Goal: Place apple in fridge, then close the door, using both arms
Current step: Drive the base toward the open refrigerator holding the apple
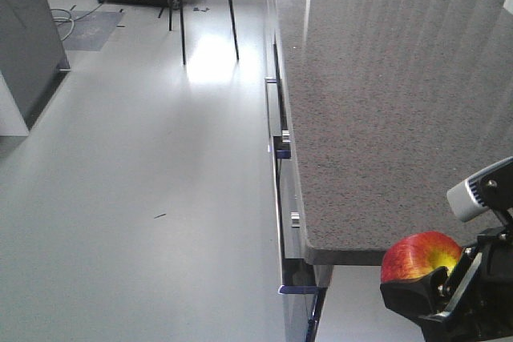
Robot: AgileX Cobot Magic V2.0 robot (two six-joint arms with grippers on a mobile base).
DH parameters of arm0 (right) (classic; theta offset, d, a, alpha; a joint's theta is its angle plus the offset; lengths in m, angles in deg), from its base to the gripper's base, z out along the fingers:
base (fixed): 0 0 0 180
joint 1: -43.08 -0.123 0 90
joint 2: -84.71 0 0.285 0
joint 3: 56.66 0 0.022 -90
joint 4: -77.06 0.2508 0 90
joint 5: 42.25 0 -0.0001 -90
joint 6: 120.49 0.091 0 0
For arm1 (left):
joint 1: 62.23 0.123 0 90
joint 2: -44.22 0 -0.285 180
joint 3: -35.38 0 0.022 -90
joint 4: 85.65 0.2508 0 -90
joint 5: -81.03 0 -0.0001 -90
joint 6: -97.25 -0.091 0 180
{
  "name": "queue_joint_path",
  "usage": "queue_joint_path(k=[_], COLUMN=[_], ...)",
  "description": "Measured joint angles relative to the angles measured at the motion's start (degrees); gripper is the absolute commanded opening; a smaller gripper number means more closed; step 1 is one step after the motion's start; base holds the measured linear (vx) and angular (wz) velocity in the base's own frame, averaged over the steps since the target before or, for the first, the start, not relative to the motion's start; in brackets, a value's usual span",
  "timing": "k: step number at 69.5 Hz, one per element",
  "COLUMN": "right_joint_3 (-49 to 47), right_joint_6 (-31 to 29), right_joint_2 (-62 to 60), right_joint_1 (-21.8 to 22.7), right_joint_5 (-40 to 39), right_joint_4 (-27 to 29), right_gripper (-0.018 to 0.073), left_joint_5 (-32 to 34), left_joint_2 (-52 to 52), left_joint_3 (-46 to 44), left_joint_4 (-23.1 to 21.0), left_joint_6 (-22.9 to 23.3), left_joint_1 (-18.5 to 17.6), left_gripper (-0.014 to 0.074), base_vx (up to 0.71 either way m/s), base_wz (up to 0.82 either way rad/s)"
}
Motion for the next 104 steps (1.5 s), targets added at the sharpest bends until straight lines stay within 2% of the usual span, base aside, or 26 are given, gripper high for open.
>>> queue_joint_path(k=[104], right_joint_3=[0.0], right_joint_6=[0.0], right_joint_2=[0.0], right_joint_1=[0.0], right_joint_5=[0.0], right_joint_4=[0.0], right_gripper=[0.0391], left_joint_5=[0.0], left_joint_2=[0.0], left_joint_3=[0.0], left_joint_4=[0.0], left_joint_6=[0.0], left_joint_1=[0.0], left_gripper=[-0.0006], base_vx=[0.02], base_wz=[0.4])
